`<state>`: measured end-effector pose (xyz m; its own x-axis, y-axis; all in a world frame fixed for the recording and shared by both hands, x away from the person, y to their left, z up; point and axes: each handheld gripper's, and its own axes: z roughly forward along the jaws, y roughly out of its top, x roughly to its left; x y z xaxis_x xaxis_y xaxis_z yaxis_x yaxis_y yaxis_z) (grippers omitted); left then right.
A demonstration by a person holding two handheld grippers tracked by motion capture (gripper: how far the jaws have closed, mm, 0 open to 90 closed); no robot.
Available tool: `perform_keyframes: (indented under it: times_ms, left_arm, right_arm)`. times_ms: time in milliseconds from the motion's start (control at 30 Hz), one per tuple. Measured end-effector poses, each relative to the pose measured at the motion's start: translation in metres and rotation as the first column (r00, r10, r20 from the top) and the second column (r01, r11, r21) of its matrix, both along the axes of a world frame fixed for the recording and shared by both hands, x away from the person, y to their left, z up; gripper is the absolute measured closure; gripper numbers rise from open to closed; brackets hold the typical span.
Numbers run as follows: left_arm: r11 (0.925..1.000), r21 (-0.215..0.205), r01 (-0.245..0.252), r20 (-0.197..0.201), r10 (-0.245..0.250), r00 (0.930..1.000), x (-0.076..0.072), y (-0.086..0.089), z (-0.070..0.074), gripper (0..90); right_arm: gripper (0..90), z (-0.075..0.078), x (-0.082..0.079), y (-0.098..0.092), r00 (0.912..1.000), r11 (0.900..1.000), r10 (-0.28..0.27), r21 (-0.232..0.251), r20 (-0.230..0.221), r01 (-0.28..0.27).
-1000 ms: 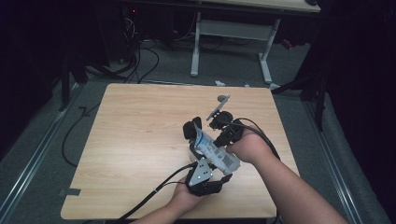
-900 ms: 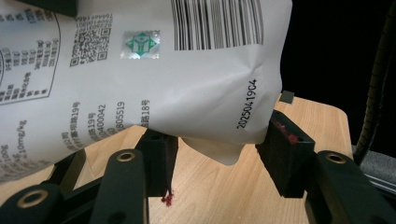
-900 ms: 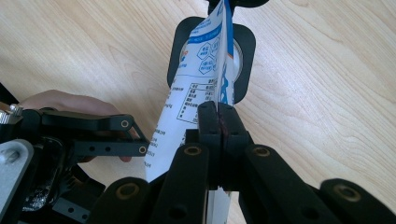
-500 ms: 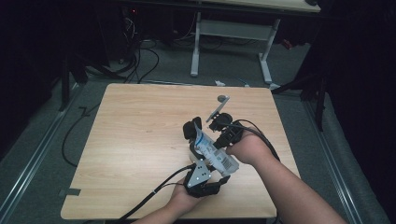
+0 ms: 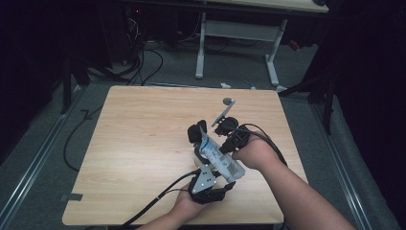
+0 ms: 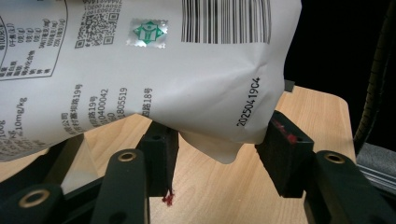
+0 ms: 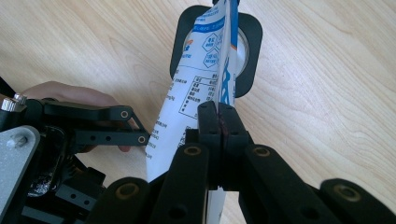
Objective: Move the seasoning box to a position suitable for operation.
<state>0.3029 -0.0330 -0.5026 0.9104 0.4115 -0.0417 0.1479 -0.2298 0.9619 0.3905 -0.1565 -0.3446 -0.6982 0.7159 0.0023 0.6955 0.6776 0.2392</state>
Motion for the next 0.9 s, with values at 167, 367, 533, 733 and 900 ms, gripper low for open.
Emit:
perform_keyframes:
  times_ms: [167,367,533,733,900]
  left_arm:
    - [1.0,0.001,0.0,0.0,0.0,1.0,-0.001,0.0,-0.002,50.3]
    - [0.9999,0.011,-0.001,-0.004,0.001,1.0,-0.001,0.003,-0.004,50.4]
    - [0.9998,0.019,-0.001,-0.008,0.001,1.0,-0.001,0.004,-0.006,50.5]
    - [0.9995,0.03,0.003,-0.016,-0.003,0.9999,-0.001,0.006,-0.009,50.5]
    - [0.9993,0.037,0.006,-0.026,-0.005,0.9997,-0.001,0.007,-0.011,50.5]
  right_arm:
    - [89.9,-0.001,-0.002,-0.001,1.0,1.0,-0.001,-0.001,-0.004,0.001]
    - [89.9,-0.001,-0.004,-0.001,1.0,1.0,-0.004,-0.004,-0.006,0.004]
    - [89.9,-0.001,-0.006,-0.001,0.9998,1.0,-0.017,0.0,-0.013,0.017]
    - [89.9,-0.003,-0.007,-0.002,0.9999,1.0,-0.005,-0.001,-0.009,0.005]
    - [90.0,-0.004,-0.009,-0.002,0.9998,1.0,-0.009,-0.002,-0.016,0.009]
